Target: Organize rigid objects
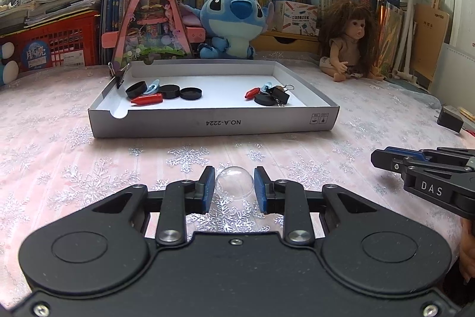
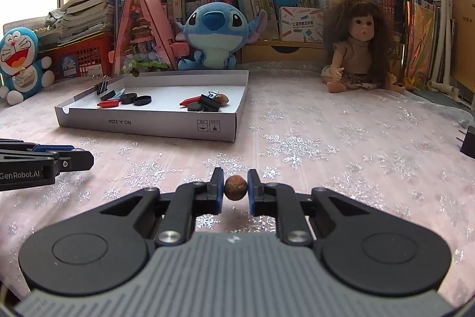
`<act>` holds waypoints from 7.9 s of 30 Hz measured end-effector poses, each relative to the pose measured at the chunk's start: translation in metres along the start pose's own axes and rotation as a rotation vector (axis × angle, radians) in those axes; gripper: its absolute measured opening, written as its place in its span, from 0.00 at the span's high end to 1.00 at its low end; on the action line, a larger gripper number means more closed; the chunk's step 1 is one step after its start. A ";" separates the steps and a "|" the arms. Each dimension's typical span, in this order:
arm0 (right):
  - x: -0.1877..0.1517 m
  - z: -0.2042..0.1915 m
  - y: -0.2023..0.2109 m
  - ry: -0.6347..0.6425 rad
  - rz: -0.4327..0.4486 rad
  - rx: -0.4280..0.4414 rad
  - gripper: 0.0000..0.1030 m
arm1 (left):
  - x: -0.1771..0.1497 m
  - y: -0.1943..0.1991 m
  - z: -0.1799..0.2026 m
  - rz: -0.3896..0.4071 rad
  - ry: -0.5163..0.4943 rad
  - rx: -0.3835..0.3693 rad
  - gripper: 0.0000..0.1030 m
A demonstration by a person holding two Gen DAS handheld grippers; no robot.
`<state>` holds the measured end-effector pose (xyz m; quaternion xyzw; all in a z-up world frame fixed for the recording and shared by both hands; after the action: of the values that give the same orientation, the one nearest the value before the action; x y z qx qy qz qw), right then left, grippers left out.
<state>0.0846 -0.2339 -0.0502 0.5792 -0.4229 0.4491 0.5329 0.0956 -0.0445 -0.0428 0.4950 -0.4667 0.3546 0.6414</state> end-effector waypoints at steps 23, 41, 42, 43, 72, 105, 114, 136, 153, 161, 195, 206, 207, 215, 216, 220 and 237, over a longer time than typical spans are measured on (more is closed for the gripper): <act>0.021 -0.011 -0.015 -0.021 0.022 0.027 0.80 | 0.025 -0.009 -0.019 0.022 0.033 0.062 0.74; 0.026 -0.016 -0.025 -0.005 0.002 0.056 0.74 | 0.038 -0.022 -0.034 0.032 0.053 0.089 0.74; 0.022 -0.016 -0.025 0.005 -0.011 0.056 0.74 | 0.034 -0.022 -0.033 0.024 0.052 0.087 0.74; 0.018 -0.016 -0.024 0.009 -0.020 0.056 0.74 | 0.032 -0.022 -0.032 0.019 0.053 0.085 0.74; -0.004 -0.027 -0.015 0.035 -0.097 0.062 0.71 | 0.018 -0.019 -0.025 -0.009 0.034 0.067 0.74; 0.047 -0.051 -0.073 0.005 -0.037 0.082 0.72 | 0.056 -0.056 -0.045 0.022 0.060 0.121 0.74; 0.052 -0.061 -0.089 0.017 -0.040 0.092 0.72 | 0.061 -0.073 -0.053 0.015 0.061 0.143 0.74; 0.043 -0.068 -0.147 -0.025 -0.132 0.101 0.72 | 0.054 -0.126 -0.065 -0.051 0.043 0.185 0.74; 0.038 -0.066 -0.151 -0.045 -0.149 0.092 0.70 | 0.044 -0.130 -0.066 -0.094 0.032 0.192 0.67; 0.044 -0.063 -0.137 -0.046 -0.121 0.076 0.50 | 0.050 -0.109 -0.062 -0.066 0.022 0.202 0.44; 0.003 -0.054 -0.087 0.019 -0.214 0.022 0.00 | 0.006 -0.056 -0.068 -0.145 0.015 0.272 0.06; 0.003 -0.054 -0.088 0.021 -0.215 0.021 0.00 | 0.004 -0.057 -0.070 -0.153 0.022 0.279 0.00; 0.003 -0.054 -0.088 0.021 -0.215 0.021 0.00 | 0.005 -0.057 -0.070 -0.153 0.022 0.279 0.00; 0.003 -0.054 -0.088 0.021 -0.215 0.021 0.00 | 0.005 -0.057 -0.070 -0.153 0.021 0.279 0.00; 0.003 -0.054 -0.088 0.021 -0.215 0.022 0.00 | 0.005 -0.057 -0.070 -0.153 0.022 0.279 0.00; 0.003 -0.054 -0.088 0.021 -0.215 0.022 0.00 | 0.005 -0.057 -0.070 -0.153 0.021 0.279 0.00; 0.003 -0.053 -0.088 0.021 -0.215 0.022 0.00 | 0.004 -0.057 -0.070 -0.153 0.023 0.282 0.00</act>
<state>0.1664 -0.1742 -0.0664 0.6223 -0.3479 0.3998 0.5760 0.1667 0.0083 -0.0611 0.6102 -0.3660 0.3720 0.5961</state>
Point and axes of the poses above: each gripper's, at about its wrist camera, not at the fingertips, and y roughly against the way its jaws point, z to its right, x to its top, the point moved 8 cm from there along -y, roughly the way its jaws point, and after that the axes turned 13 degrees about z, right-handed, at the moved point
